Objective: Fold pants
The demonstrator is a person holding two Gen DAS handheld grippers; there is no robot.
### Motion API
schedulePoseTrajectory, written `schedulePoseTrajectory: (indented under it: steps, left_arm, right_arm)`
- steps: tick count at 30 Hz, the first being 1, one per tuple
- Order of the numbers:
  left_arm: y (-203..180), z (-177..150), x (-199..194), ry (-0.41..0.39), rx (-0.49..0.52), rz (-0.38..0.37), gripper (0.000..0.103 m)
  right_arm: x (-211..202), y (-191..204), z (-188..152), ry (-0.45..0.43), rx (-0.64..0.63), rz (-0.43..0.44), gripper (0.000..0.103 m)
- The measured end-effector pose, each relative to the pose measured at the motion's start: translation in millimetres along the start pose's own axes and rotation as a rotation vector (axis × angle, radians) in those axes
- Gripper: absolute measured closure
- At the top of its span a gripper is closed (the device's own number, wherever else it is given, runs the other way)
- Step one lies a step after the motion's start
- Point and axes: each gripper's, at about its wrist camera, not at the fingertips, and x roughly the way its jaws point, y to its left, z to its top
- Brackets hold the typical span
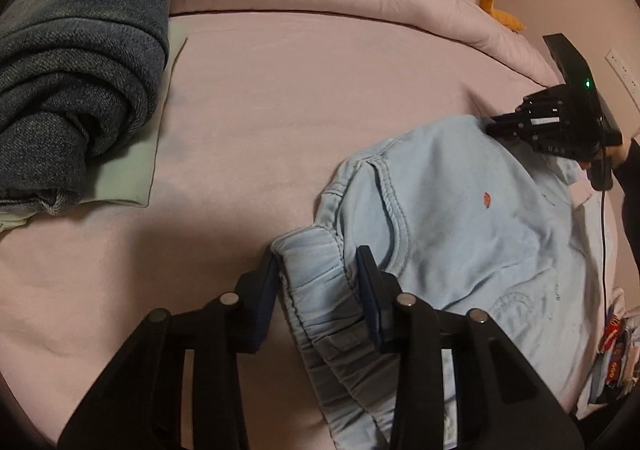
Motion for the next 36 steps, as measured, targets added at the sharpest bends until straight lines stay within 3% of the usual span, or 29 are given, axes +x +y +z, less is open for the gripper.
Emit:
schedulePoseTrajectory:
  steps: [5,9,15,20,23,32,36]
  left_arm:
    - [-8,5,-5,-0.003,0.017,0.098,0.075]
    - [-22,2,-34,-0.090,0.039,0.151,0.077]
    - [-47,-25,-96,-0.282,0.092,0.188,0.077]
    - [-75,-59,-128,-0.374,0.183,0.208,0.077]
    - [-83,-84,-138,-0.384,0.211,0.210,0.077]
    - [-82,-159,-128,-0.316,0.170,0.198,0.077]
    - [-82,-181,-105,-0.257,0.176,0.270,0.072]
  right_arm:
    - [13,29,4,-0.002,-0.009,-0.135,0.097]
    - [-5,57,4,-0.034,-0.014,-0.258,0.097]
    - [-100,86,-28,-0.242,0.033,-0.311,0.097]
    - [-165,108,-70,-0.335,0.007,-0.339,0.097]
    - [-181,130,-98,-0.340,-0.022,-0.356,0.097]
    - [-160,175,-162,-0.277,-0.037,-0.326,0.097]
    - [-130,199,-183,-0.244,-0.055,-0.327,0.097]
